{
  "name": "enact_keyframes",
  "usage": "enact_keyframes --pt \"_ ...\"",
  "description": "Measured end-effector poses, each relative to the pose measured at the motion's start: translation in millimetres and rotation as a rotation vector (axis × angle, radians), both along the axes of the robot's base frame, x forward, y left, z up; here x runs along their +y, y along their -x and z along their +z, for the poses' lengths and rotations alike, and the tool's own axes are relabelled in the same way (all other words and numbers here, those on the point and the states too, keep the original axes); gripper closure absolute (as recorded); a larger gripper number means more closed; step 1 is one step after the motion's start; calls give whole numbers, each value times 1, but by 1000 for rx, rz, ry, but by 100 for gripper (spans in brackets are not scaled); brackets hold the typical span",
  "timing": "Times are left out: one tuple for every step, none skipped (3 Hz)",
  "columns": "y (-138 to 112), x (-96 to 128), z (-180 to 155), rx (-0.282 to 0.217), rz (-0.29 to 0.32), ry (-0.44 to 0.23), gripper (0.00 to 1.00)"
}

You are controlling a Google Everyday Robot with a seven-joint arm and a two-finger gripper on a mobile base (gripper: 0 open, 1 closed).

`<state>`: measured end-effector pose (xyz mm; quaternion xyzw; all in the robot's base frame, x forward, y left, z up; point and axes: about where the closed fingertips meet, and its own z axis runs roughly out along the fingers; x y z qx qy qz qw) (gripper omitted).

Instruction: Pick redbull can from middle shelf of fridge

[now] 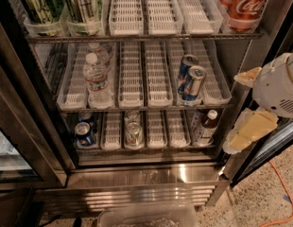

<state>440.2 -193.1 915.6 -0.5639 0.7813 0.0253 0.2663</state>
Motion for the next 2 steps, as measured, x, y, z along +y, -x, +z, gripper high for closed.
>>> enact_keyframes --pt "1 0 -5 -43 -36 -28 0" --pt "4 6 -29 -101 -91 -103 0"
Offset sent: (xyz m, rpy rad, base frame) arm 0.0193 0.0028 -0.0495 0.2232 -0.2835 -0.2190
